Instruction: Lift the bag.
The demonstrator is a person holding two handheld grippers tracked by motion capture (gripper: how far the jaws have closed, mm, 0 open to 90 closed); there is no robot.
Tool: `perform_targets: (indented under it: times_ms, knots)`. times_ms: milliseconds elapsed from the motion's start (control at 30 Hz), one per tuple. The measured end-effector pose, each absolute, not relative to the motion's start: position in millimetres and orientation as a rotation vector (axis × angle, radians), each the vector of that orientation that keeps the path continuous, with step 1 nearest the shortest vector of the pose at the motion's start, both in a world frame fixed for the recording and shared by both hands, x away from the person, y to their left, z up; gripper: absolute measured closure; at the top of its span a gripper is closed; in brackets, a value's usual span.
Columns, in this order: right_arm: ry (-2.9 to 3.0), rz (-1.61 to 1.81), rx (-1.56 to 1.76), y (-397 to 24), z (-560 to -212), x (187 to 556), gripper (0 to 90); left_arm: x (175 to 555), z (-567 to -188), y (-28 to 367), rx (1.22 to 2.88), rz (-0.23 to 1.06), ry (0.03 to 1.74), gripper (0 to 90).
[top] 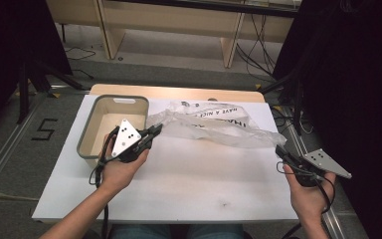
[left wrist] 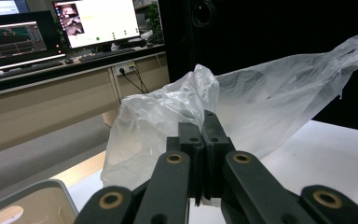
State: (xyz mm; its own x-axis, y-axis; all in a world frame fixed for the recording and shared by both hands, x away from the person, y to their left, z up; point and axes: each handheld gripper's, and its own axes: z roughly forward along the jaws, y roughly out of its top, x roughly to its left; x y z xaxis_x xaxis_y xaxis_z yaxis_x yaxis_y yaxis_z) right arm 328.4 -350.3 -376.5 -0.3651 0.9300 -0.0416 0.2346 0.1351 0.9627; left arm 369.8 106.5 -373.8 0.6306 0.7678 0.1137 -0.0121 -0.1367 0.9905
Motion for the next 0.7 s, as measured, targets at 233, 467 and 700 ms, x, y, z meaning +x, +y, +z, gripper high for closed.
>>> perform_targets:
  times_ms: [233, 467, 700]
  knots:
    - [1.689, 1.283, 1.117, -350, -369, 330, 90.0, 370, -367, 106, 1.553, 0.766, 0.639, 89.2]
    - [1.65, 1.3, 1.103, -351, -358, 331, 90.0, 370, -358, 106, 1.523, 0.774, 0.633, 89.2]
    - [1.622, 1.316, 1.094, -351, -349, 333, 90.0, 372, -350, 107, 1.502, 0.781, 0.627, 89.2]
